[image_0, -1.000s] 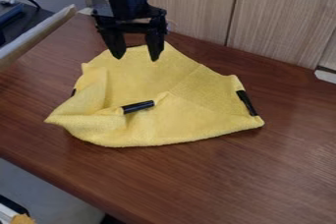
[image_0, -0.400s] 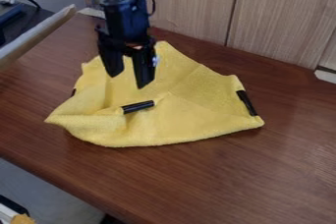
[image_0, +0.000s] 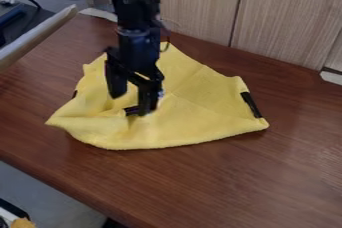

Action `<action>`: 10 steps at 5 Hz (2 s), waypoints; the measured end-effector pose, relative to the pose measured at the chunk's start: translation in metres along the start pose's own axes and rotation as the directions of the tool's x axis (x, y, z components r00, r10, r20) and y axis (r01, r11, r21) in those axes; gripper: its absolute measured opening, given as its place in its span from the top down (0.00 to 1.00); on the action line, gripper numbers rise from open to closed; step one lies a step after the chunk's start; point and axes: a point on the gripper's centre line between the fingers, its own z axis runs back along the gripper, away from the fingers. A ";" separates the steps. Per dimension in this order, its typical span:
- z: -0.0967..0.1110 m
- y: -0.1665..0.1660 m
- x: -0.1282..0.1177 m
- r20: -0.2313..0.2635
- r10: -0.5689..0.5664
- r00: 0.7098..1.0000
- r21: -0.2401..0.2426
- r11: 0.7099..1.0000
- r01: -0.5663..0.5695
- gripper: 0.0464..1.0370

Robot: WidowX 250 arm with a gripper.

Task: Unfold the cloth from centre to bottom right

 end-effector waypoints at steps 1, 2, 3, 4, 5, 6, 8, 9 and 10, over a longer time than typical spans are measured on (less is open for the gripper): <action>-0.011 -0.006 0.004 -0.016 -0.021 1.000 -0.003 1.000 0.021 0.09; -0.013 -0.006 0.005 -0.023 -0.022 1.000 0.002 1.000 0.022 0.38; -0.013 -0.007 0.005 -0.019 -0.022 1.000 -0.005 1.000 0.022 0.69; -0.014 -0.007 0.005 -0.013 -0.024 1.000 -0.015 1.000 0.024 0.89; -0.014 -0.006 0.004 -0.013 -0.030 0.999 -0.019 0.999 0.029 0.97; -0.014 -0.010 0.004 -0.008 -0.049 0.999 -0.036 0.998 0.049 0.98; 0.007 -0.034 0.002 0.037 -0.169 0.985 -0.045 0.984 0.170 0.98; 0.011 -0.056 -0.006 0.054 -0.266 0.962 -0.040 0.963 0.268 0.98; 0.013 -0.076 -0.020 0.051 -0.365 0.930 -0.037 0.930 0.367 0.98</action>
